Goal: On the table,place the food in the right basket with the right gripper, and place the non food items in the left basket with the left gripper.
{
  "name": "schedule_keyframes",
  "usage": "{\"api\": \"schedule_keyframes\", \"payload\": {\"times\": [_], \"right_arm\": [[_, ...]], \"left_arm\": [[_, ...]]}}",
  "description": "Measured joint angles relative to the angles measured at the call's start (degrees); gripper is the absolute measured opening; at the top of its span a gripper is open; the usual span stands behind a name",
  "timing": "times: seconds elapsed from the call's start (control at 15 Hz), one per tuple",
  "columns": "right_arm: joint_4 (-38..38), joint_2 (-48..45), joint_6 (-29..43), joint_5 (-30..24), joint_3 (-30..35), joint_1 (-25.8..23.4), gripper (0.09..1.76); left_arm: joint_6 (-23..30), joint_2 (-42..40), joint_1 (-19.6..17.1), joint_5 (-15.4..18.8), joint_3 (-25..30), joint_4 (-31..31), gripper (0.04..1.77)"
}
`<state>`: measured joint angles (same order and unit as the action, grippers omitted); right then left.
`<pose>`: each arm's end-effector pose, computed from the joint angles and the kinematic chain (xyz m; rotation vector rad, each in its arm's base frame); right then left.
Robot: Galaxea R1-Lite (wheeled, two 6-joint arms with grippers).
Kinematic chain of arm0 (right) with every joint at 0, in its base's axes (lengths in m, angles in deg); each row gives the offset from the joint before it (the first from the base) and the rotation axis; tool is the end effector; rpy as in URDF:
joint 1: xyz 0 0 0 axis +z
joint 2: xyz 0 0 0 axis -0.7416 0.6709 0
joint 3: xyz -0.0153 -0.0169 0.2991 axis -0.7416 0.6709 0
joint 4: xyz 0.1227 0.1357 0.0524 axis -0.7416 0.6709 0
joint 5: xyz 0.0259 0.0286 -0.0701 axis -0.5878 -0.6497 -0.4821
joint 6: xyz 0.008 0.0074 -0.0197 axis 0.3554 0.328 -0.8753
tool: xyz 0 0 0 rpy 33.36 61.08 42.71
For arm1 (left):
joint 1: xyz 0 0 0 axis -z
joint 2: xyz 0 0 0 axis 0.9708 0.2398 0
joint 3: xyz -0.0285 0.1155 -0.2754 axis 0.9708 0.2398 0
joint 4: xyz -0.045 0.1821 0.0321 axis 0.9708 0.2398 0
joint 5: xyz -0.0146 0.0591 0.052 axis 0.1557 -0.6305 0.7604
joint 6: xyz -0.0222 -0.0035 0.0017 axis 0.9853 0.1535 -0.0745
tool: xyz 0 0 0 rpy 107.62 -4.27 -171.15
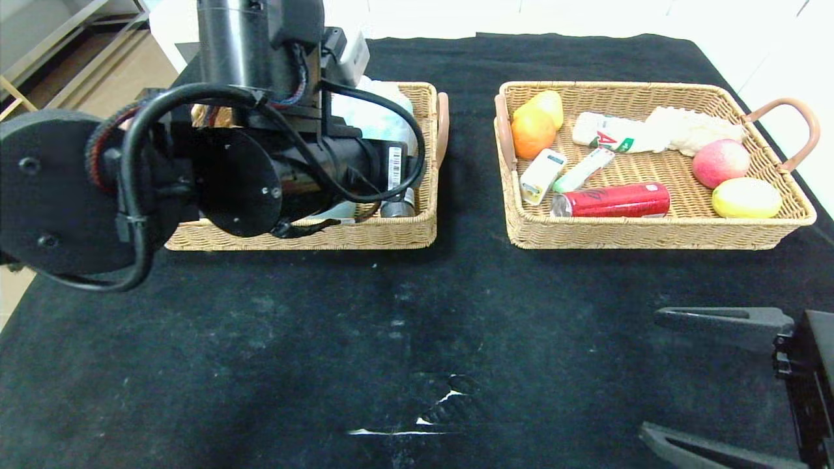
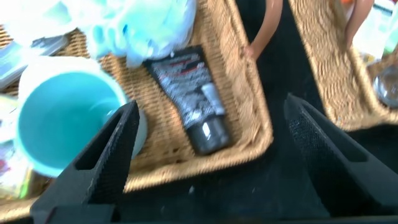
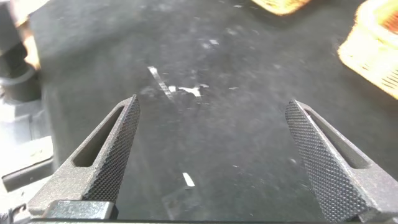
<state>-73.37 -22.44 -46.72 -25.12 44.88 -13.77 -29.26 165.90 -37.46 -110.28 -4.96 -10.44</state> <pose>0.1219 0.0930 0.2284 -0.1598 0.1089 0.9998 0.2675 -0.2010 0.3078 0.0553 0.1666 -0.2012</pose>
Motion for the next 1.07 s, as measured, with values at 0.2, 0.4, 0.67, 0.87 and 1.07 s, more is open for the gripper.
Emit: {"api": "schedule_keyframes", "payload": {"times": [0.2, 0.4, 0.67, 0.87, 1.07], "right_arm": [[-3.25, 0.87, 3.3, -0.09, -1.34, -3.4, 1.71], [-4.24, 1.18, 3.77, -0.13, -1.57, -7.12, 1.71], [-2.58, -0.52, 3.91, -0.16, -1.02, -10.97, 1.71], [5.29, -5.53, 3.88, 2.65, -1.13, -11.58, 1.71], [15.25, -13.8, 3.88, 7.72, -1.43, -11.86, 1.71]], "left_arm": [[-1.6, -6.34, -0.06, 0.22, 6.14, -0.11, 1.69], [-2.07, -13.48, -0.2, 0.74, 11.03, 0.02, 1.7], [-2.15, -23.47, -0.09, 0.83, 18.69, 0.09, 1.7], [-2.12, -31.15, 0.28, 0.74, 24.78, 0.2, 1.7], [-2.8, -39.23, -1.9, 0.91, 29.68, 2.69, 1.7]]}}
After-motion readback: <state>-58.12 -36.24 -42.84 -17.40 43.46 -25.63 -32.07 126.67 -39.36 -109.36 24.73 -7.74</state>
